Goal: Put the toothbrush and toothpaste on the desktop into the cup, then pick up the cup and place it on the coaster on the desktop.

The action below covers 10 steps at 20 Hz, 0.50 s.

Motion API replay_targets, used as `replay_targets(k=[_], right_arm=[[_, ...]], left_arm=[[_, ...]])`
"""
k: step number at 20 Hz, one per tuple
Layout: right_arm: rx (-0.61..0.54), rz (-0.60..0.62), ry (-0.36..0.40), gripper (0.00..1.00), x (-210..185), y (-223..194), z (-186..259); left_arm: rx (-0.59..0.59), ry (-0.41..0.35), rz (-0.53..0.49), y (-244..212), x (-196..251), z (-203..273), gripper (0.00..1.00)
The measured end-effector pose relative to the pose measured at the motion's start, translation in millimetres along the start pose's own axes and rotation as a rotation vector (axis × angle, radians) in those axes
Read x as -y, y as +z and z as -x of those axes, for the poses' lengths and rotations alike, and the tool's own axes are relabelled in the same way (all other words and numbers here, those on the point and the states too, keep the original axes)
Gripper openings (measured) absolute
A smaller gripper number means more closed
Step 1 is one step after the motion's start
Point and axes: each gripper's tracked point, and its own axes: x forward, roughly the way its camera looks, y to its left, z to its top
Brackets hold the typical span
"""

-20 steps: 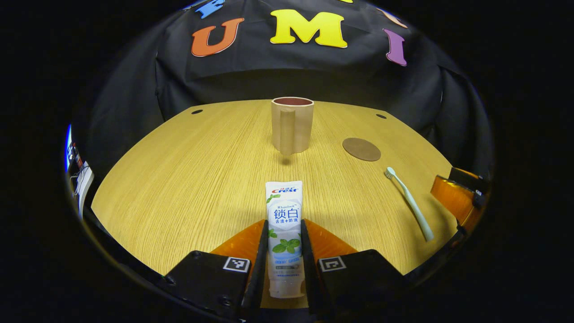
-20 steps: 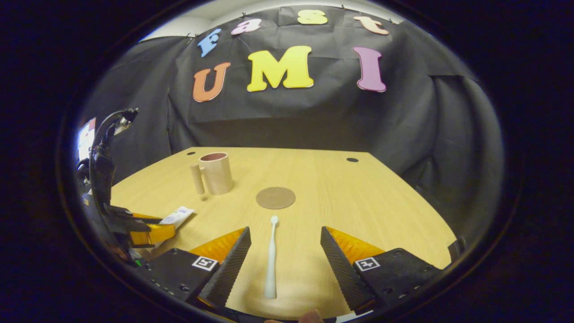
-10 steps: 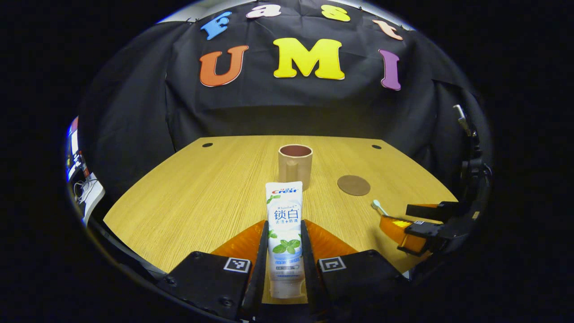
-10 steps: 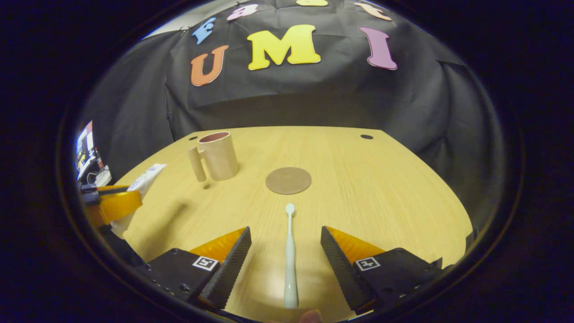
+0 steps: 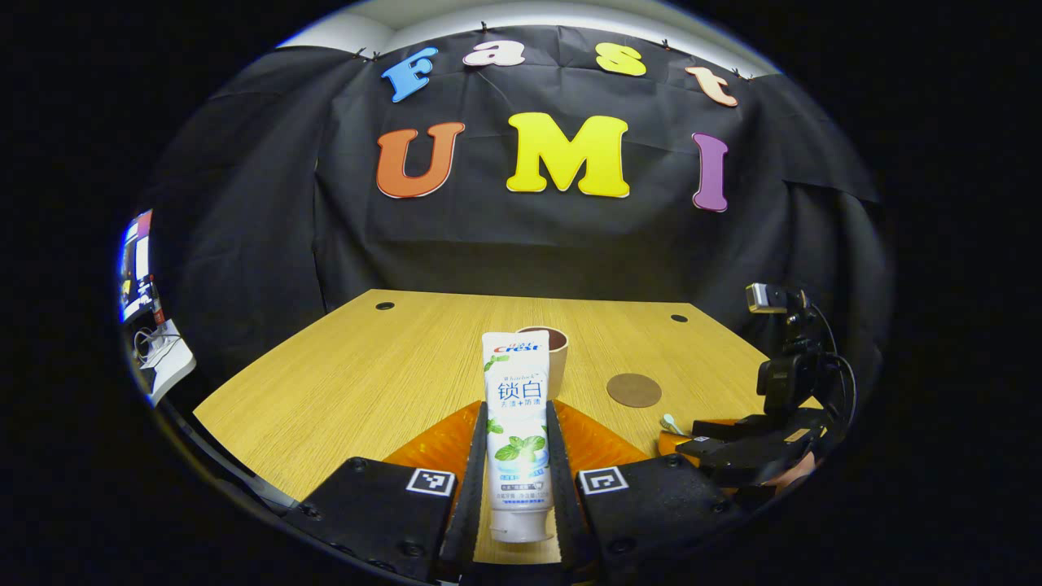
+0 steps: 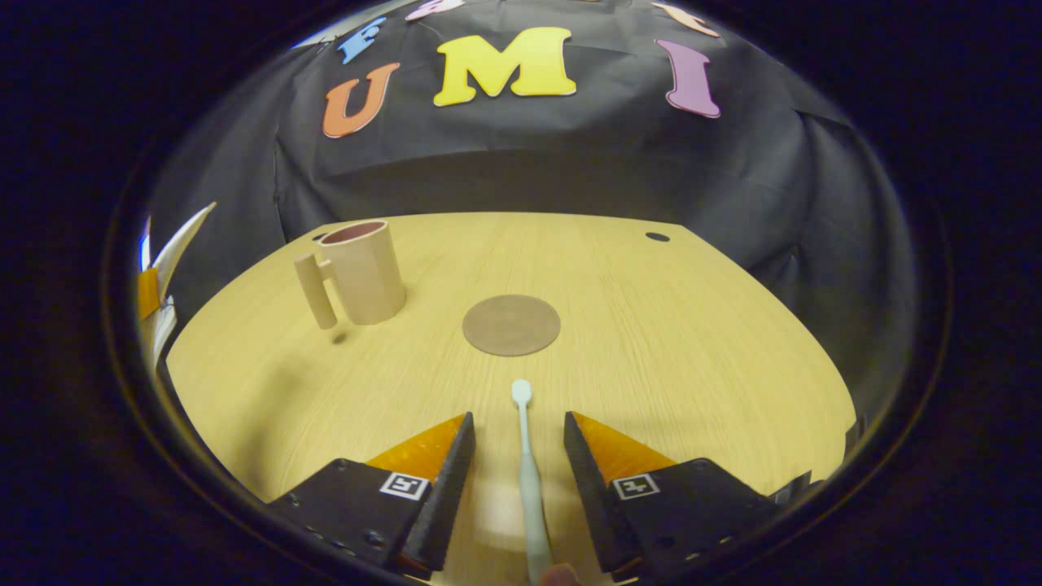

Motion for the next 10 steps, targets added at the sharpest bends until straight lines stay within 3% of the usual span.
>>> replay_targets(k=[1,2,3,4,6,7,10], right_arm=[[-0.001,-0.021,0.010,0.51,-3.7,1.9,-0.4],[-0.008,-0.029,0.006,0.41,-1.9,-0.1,-3.5],[-0.016,-0.034,0.019,0.19,-4.3,0.3,-4.1],[-0.014,-0.028,0.029,0.09,-5.5,1.6,-3.4],[-0.013,-0.043,0.029,0.09,-0.4,9.1,-1.0],[-0.015,-0.062,0.034,0.00,-2.4,4.8,1.4],[-0.023,-0.087,0.045,0.00,3.8,4.7,-3.8]], left_arm=[[0.003,0.002,0.004,0.7,-2.7,-1.1,0.41],[0.006,0.003,0.007,1.8,-3.8,-1.5,0.41],[0.007,0.005,0.008,1.6,-5.6,-2.0,0.41],[0.010,0.009,0.010,2.0,-7.5,-2.5,0.41],[0.013,0.010,0.021,-5.3,-9.4,-4.6,0.41],[0.011,0.007,0.027,-6.6,-8.5,-5.6,0.41],[0.014,0.006,0.030,-6.1,-6.3,-7.3,0.41]])
